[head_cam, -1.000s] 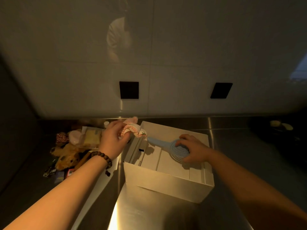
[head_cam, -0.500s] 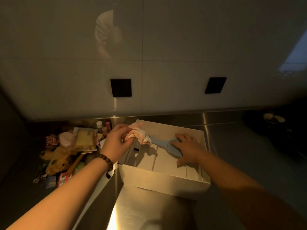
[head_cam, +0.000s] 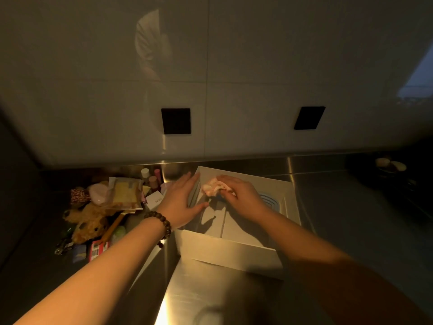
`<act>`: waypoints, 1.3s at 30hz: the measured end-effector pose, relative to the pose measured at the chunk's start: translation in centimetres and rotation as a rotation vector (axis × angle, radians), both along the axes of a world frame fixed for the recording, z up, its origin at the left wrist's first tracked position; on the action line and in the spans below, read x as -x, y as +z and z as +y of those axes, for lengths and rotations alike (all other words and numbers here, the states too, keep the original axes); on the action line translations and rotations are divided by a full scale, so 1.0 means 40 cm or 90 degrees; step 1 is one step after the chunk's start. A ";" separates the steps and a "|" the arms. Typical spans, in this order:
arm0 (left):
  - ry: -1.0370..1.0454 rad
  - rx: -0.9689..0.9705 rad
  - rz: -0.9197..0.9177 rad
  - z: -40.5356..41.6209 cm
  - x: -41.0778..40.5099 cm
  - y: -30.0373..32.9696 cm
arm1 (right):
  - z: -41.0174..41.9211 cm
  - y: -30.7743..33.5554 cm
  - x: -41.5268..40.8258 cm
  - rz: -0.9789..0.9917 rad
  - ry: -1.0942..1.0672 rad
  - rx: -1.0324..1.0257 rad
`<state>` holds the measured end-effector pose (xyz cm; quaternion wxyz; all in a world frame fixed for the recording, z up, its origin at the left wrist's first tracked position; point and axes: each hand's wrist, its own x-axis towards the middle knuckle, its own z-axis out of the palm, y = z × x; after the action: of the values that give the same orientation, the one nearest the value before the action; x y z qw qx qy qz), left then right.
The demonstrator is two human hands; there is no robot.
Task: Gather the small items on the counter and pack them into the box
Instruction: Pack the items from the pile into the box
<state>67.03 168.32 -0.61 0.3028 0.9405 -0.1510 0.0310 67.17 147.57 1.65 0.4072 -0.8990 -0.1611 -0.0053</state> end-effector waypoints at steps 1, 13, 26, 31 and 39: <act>0.020 -0.072 0.027 0.012 -0.004 -0.014 | 0.005 -0.011 -0.005 0.018 -0.019 -0.010; 0.053 -0.036 0.120 0.018 0.008 -0.058 | 0.049 -0.203 -0.100 0.158 0.149 0.368; 0.163 0.115 0.055 0.039 0.052 -0.044 | 0.194 -0.050 -0.020 0.058 -0.056 -0.025; 0.245 0.118 -0.099 0.219 0.079 -0.061 | 0.357 0.013 -0.012 -0.076 0.063 0.027; 0.376 -0.134 0.019 0.541 0.096 -0.139 | 0.628 -0.140 -0.051 0.011 0.148 0.207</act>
<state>63.19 189.98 -6.16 0.1838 0.9703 0.1305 0.0878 69.22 172.67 -3.93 0.2562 -0.9282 -0.2589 0.0758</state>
